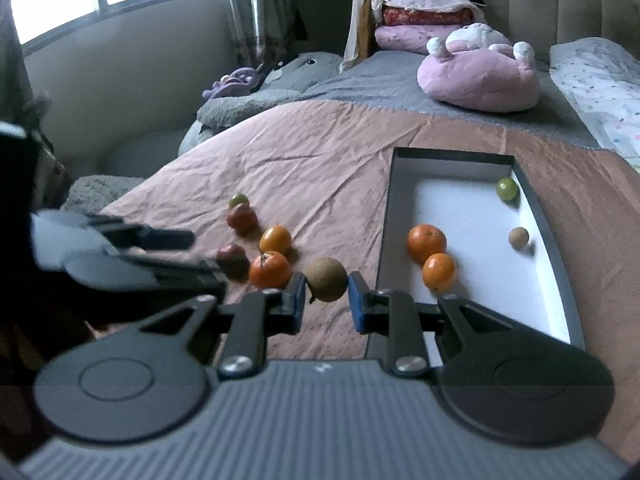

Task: Organize fruits
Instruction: 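Grasp a large orange tangerine with the left tool while the right tool holds the kiwi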

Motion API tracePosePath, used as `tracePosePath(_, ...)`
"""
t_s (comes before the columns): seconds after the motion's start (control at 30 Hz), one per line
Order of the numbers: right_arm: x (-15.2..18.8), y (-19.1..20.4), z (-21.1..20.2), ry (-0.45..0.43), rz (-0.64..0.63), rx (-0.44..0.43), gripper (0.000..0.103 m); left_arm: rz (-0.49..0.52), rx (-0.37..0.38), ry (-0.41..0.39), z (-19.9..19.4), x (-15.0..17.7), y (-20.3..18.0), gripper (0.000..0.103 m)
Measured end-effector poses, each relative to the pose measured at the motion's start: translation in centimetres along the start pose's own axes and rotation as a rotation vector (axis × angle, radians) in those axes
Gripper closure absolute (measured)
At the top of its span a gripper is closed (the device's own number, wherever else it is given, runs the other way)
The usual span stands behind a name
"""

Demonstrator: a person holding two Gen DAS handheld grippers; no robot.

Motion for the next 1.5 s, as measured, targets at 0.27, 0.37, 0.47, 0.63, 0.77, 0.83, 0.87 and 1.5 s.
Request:
tracePosePath(0.27, -0.5, -0.9, -0.3, -0.011, 0.009, -0.003, 0.077, 0.03, 0.013, 0.051, 3.3, -0.3, -1.6, 0.039)
tracePosePath(0.37, -0.5, -1.1, 0.1, -0.002, 0.012, -0.001, 0.077, 0.011, 0.027, 0.068, 4.5, -0.8, -1.6, 0.039)
tracePosePath(0.47, -0.5, -1.2, 0.3, 0.004, 0.014, 0.0, 0.077, -0.006, 0.03, 0.091, 5.6, -1.0, -1.4, 0.04)
tracePosePath(0.63, -0.7, -1.3, 0.5, 0.01, 0.014, 0.0, 0.077, -0.039, 0.034, 0.113, 6.6, -1.3, -0.9, 0.041)
tracePosePath(0.77, -0.8, -1.3, 0.4, 0.009, 0.013, 0.003, 0.077, -0.053, 0.052, 0.123, 7.1, -1.6, -0.7, 0.053)
tracePosePath(0.83, -0.8, -1.3, 0.2, 0.003, 0.012, 0.005, 0.077, -0.052, 0.048, 0.121, 7.1, -1.4, -0.7, 0.058)
tracePosePath(0.87, -0.8, -1.3, 0.0, 0.0, 0.013, 0.007, 0.077, -0.048, 0.048, 0.12, 7.0, -1.4, -0.7, 0.059)
tracePosePath(1.5, 0.2, 0.3, -2.3, -0.007, -0.02, 0.016, 0.077, -0.04, 0.013, 0.126, 4.8, 0.2, 0.0, 0.06)
Point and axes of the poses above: each gripper's, at about its wrist camera, not at the fingertips, and z roughly the way its jaws point, y to its left, x to its underside, the point moved 5 cm from there along z, roughly the way its jaws point, and after that the axes turned 13 degrees about y, right-handed, at the moved point
